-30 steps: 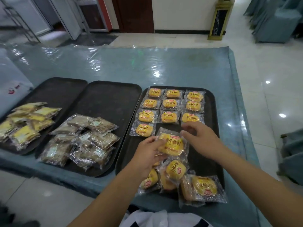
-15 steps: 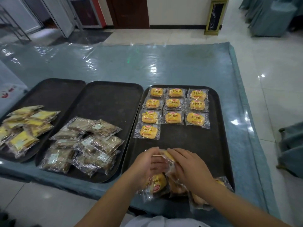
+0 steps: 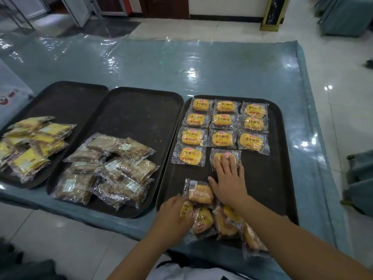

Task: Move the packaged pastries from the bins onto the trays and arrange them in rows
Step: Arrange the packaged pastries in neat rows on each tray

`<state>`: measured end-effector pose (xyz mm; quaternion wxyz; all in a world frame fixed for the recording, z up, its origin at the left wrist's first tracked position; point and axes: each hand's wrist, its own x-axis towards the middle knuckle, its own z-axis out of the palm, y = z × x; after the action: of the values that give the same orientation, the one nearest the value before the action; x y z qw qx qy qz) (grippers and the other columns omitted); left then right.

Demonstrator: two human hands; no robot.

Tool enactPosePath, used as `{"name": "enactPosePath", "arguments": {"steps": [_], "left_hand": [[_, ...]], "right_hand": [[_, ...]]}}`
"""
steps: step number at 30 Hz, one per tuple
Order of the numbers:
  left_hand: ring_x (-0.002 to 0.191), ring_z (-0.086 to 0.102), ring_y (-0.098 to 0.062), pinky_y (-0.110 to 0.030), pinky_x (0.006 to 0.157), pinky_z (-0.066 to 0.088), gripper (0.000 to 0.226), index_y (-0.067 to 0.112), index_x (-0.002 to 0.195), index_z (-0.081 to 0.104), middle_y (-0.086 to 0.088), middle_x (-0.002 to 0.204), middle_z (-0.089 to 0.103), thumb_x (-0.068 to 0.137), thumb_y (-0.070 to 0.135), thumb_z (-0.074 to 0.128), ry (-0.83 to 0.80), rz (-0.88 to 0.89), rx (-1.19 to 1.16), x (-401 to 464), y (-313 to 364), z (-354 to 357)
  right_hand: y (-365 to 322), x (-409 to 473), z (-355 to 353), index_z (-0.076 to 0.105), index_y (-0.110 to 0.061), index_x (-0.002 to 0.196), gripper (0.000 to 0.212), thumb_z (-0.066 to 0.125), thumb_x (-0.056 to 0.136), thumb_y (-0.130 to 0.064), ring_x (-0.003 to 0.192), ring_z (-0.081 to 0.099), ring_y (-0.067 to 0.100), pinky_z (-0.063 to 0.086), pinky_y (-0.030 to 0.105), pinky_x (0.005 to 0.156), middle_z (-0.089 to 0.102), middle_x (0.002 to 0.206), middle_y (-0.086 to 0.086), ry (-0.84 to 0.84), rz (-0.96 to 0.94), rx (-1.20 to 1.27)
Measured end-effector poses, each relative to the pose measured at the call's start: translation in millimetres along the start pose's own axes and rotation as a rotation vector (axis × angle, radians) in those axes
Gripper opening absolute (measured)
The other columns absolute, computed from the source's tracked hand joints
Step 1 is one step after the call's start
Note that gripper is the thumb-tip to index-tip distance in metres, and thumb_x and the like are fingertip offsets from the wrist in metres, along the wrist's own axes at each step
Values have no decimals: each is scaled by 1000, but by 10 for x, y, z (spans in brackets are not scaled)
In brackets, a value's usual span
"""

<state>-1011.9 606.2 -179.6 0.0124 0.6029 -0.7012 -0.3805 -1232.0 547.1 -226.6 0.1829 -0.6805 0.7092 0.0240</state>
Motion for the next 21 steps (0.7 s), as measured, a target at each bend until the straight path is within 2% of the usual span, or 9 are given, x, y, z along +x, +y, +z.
{"name": "enactPosePath", "arguments": {"steps": [5, 11, 17, 21], "left_hand": [[141, 30, -14, -37, 115, 34, 77, 35, 151, 25, 12, 153, 28, 88, 35, 69, -24, -19, -30, -98, -62, 82], [136, 35, -13, -37, 113, 37, 85, 33, 153, 23, 9, 151, 31, 85, 32, 74, -25, -16, -69, -116, -94, 50], [132, 40, -12, -39, 110, 41, 73, 35, 148, 33, 11, 144, 39, 86, 34, 71, -2, 27, -128, -63, -167, -2], [127, 45, -12, -41, 109, 42, 65, 32, 145, 40, 9, 140, 44, 88, 28, 70, 37, 71, -138, 67, -139, -135]], "right_hand": [[9, 73, -75, -8, -27, 157, 70, 18, 100, -59, 148, -24, 22, -9, 49, 121, -17, 164, -1, -1, -26, 20], [-81, 117, -102, -5, -26, 157, 72, 20, 100, -60, 150, -19, 24, -4, 52, 121, -11, 165, 1, -8, -2, 33], [-52, 34, -234, 5, -33, 157, 68, 29, 99, -60, 151, -15, 20, -5, 51, 121, -7, 165, -3, 36, -23, 138], [66, -320, -373, 16, -35, 155, 64, 35, 98, -58, 152, -3, 15, 3, 51, 121, 3, 165, -7, 63, 15, 272]]}}
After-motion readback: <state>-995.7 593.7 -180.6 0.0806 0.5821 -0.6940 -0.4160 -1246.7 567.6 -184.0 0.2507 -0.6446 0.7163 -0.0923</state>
